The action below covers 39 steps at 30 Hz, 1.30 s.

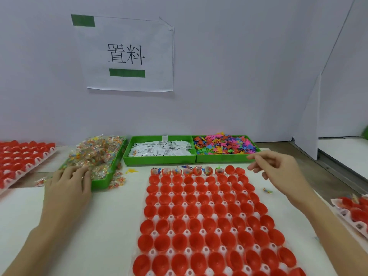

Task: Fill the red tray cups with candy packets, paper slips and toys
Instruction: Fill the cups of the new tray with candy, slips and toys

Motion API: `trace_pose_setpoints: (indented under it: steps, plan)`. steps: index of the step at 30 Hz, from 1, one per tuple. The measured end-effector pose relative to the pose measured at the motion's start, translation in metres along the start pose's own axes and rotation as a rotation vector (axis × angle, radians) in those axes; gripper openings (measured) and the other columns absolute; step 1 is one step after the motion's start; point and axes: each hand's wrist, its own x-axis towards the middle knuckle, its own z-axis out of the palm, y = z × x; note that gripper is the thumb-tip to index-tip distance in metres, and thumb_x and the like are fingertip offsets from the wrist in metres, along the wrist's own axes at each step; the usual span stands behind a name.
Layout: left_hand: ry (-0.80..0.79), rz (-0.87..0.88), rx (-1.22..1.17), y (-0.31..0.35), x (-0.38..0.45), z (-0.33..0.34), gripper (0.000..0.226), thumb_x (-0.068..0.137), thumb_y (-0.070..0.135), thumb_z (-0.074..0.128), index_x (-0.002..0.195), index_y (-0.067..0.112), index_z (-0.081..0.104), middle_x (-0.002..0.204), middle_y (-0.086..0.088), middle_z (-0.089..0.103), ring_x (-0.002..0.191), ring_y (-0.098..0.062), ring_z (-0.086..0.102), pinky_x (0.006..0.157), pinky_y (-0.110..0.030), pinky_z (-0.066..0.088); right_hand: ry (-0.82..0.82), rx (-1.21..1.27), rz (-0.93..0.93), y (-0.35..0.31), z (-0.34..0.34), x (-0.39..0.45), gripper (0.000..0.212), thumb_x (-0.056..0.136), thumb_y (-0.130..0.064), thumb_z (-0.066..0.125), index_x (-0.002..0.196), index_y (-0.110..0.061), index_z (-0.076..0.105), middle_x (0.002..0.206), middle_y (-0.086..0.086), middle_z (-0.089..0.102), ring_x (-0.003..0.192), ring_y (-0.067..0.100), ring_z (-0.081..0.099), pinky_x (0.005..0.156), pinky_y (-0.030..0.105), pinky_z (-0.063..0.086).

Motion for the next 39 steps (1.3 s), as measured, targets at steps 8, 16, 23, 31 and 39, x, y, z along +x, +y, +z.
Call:
trace_pose_setpoints:
  steps: [8, 16, 23, 31, 39]
  plan:
    - [0.007, -0.107, -0.355, -0.006, 0.009, 0.002, 0.011, 0.089, 0.001, 0.073, 0.082, 0.011, 0.073, 0.086, -0.007, 0.073, 0.084, -0.032, 0.053, 0.081, -0.041, 0.035, 0.044, 0.039, 0.044, 0.005, 0.001, -0.003, 0.025, 0.104, -0.013, 0.055, 0.097, -0.021, 0.077, 0.078, 0.002, 0.077, 0.068, 0.008, 0.066, 0.062, 0.03, 0.047]
    - [0.016, -0.076, -0.469, -0.009, 0.006, -0.002, 0.015, 0.09, 0.019, 0.078, 0.077, 0.018, 0.071, 0.08, 0.004, 0.064, 0.087, -0.024, 0.046, 0.085, -0.043, 0.036, 0.011, -0.009, 0.036, 0.001, 0.01, -0.007, 0.024, 0.104, -0.012, 0.056, 0.095, -0.021, 0.077, 0.076, 0.002, 0.076, 0.066, 0.008, 0.066, 0.059, 0.025, 0.051]
    - [0.106, -0.072, -0.435, -0.006, 0.004, 0.005, 0.01, 0.094, 0.007, 0.073, 0.084, 0.008, 0.073, 0.085, -0.01, 0.071, 0.084, -0.037, 0.057, 0.08, -0.049, 0.041, -0.105, -0.043, -0.035, -0.014, 0.031, -0.015, 0.024, 0.103, -0.013, 0.057, 0.094, -0.022, 0.077, 0.075, 0.001, 0.076, 0.065, 0.009, 0.067, 0.057, 0.012, 0.049]
    - [0.195, -0.144, -0.389, -0.008, 0.002, 0.01, 0.009, 0.095, 0.018, 0.072, 0.095, 0.01, 0.075, 0.077, -0.017, 0.066, 0.083, -0.038, 0.057, 0.085, -0.046, 0.035, -0.292, -0.272, -0.159, -0.061, 0.087, 0.013, 0.02, 0.101, -0.012, 0.058, 0.095, -0.021, 0.075, 0.075, -0.007, 0.076, 0.07, 0.011, 0.072, 0.071, 0.02, 0.058]
    - [0.306, -0.011, -0.195, -0.005, 0.006, 0.008, 0.016, 0.1, 0.016, 0.065, 0.096, 0.002, 0.068, 0.093, -0.021, 0.063, 0.086, -0.042, 0.055, 0.078, -0.051, 0.042, -0.417, -0.517, -0.233, -0.082, 0.177, 0.091, 0.021, 0.103, -0.014, 0.058, 0.112, -0.018, 0.077, 0.104, 0.0, 0.077, 0.094, 0.018, 0.071, 0.094, 0.038, 0.057]
